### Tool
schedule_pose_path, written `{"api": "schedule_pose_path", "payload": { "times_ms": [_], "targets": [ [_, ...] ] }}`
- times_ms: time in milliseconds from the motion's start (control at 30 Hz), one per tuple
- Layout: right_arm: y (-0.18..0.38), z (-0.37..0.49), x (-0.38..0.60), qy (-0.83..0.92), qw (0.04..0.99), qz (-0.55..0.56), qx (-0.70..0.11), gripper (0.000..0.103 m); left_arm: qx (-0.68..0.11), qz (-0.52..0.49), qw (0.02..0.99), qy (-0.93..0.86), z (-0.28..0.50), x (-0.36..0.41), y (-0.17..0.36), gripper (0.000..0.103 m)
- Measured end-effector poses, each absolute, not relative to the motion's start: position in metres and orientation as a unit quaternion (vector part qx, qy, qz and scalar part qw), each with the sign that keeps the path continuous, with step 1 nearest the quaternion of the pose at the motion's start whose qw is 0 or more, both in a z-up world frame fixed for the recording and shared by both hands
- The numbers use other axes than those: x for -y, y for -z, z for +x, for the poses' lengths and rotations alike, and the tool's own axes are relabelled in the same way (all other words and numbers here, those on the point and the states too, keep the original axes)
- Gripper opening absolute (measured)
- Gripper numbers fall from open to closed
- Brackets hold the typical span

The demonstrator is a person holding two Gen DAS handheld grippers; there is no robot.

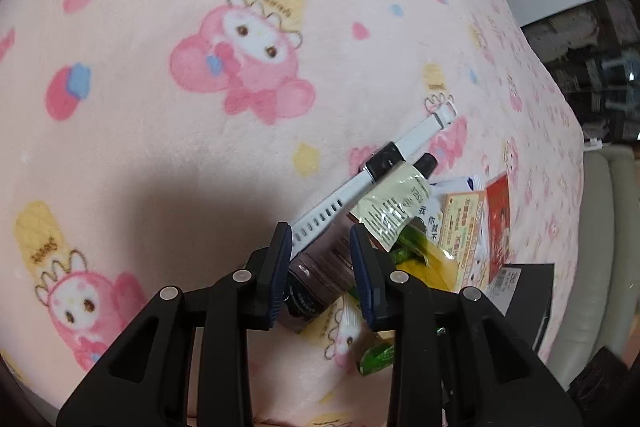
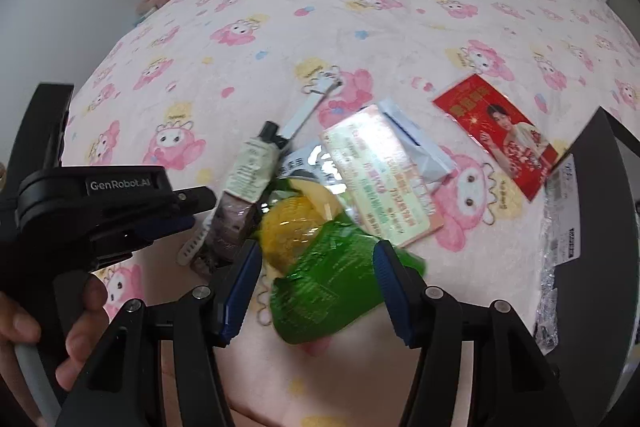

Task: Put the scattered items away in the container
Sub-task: 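Lower the left gripper onto the green corn-print bag and grasp it, then close the right gripper on the green bag while the left gripper holds it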

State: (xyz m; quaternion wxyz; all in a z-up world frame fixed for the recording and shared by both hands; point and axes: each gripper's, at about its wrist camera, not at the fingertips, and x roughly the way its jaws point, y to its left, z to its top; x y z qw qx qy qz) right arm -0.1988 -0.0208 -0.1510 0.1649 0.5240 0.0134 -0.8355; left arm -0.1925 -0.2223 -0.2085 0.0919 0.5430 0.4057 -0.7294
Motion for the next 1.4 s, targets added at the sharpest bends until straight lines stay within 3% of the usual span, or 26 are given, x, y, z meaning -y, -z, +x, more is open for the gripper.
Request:
{"api": "schedule_pose_path", "payload": {
  "times_ms": [267, 333, 933, 1400],
  "targets": [
    [0.16, -0.223, -0.002, 0.839, 0.131, 0.528, 0.005, 0.055, -0.444, 0.555, -0.006, 0.704, -0.188, 0.195, 0.216, 0.034],
    [0.163, -0.229, -0.003, 0.839, 0.128, 0.529, 0.003, 0.055, -0.449, 0.563, -0.02, 0.693, -0.188, 0.19, 0.22, 0.041],
    [0.148, -0.201, -0.039, 0.836, 0.128, 0.533, 0.028, 0.054, -0.454, 0.573, -0.133, 0.669, -0.197, 0.161, 0.215, 0.037],
    [0.179, -0.229, -0.043, 0.82, 0.076, 0.567, 0.034, 0.055, -0.483, 0.535, -0.111, 0.684, -0.19, 0.182, 0.206, 0.04]
  ]
}}
